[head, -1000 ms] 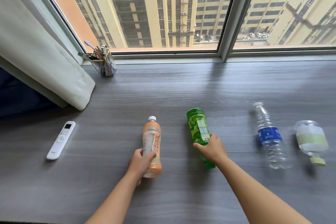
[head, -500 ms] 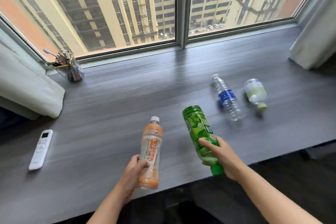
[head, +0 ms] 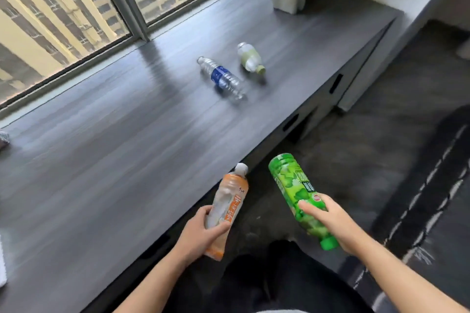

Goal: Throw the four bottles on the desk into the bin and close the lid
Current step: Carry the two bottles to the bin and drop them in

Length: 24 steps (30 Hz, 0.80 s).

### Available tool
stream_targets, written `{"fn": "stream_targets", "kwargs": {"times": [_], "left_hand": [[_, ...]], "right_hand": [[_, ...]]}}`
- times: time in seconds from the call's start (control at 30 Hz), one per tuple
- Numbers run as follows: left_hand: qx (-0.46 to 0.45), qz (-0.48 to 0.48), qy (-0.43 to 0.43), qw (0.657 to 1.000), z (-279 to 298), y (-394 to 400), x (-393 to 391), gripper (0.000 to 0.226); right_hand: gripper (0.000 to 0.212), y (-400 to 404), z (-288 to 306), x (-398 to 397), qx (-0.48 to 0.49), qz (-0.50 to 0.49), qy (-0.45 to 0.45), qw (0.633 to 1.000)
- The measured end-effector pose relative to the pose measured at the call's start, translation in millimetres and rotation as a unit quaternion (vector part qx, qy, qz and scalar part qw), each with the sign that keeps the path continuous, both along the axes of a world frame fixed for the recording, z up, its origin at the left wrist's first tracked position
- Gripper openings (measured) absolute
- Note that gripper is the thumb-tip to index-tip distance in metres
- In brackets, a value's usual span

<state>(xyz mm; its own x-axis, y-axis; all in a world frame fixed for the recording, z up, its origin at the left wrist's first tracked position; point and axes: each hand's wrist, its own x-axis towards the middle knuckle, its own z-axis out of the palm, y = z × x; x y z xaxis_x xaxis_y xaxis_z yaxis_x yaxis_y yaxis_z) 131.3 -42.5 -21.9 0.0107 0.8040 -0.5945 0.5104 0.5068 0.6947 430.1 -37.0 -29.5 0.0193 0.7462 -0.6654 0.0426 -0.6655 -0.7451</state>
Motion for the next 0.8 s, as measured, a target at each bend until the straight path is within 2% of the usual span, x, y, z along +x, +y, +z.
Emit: {"fn": "stream_targets", "kwargs": {"times": [0.2, 0.4, 0.63, 0.8], "left_hand": [[-0.02, -0.108, 0.112, 0.988, -27, 2, 50, 0.051], [-0.051, -0.177, 0.182, 0.966, -54, 13, 92, 0.056], [-0.08, -0.205, 0.24, 0.945, -66, 33, 119, 0.059], [-0.103, -0.229, 0.259, 0.933, -73, 74, 142, 0.06]], "right_hand": [[0.034, -68, -21, 92, -0.046, -0.097, -0.076, 0.991], [0.039, -120, -39, 161, -0.115, -0.121, -0.142, 0.976], [0.049, -136, -45, 201, -0.156, -0.16, -0.17, 0.96], [0.037, -131, -55, 218, -0.186, -0.185, -0.172, 0.95]]}}
